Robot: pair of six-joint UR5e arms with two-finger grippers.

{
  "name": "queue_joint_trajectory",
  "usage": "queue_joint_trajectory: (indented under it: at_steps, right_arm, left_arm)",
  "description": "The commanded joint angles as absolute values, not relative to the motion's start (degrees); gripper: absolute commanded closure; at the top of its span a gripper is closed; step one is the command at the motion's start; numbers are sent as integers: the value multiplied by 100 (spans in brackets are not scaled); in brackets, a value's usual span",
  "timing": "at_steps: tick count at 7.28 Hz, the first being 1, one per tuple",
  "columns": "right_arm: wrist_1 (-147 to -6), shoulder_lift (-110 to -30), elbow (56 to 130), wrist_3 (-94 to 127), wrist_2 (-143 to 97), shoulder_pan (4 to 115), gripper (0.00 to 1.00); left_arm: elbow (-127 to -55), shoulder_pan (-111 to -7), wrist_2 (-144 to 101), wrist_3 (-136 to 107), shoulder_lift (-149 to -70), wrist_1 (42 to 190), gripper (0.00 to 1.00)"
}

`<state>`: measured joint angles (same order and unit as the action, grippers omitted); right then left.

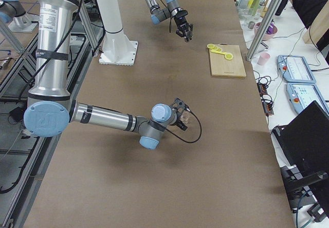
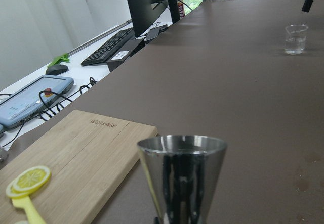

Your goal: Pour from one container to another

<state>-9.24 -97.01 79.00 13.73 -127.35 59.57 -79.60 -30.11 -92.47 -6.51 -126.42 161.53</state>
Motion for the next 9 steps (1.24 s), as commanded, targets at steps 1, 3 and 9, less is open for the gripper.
queue_joint_trajectory:
  at_steps: [1, 3, 9]
  right_arm:
    - [-571, -9633, 7787, 1670, -12331, 5564, 4]
    - [-519, -9363, 7482, 1618, -12139, 5528, 4]
    - [9, -8982, 6785, 1608, -12129, 5520, 23]
  left_arm:
    - [-7359, -3251, -10235, -475, -13103, 16347, 100]
    - [-6858, -3410, -11010, -405, -13551, 16487, 100]
    - [-5608, -3375, -11321, -708, -14326, 17927, 100]
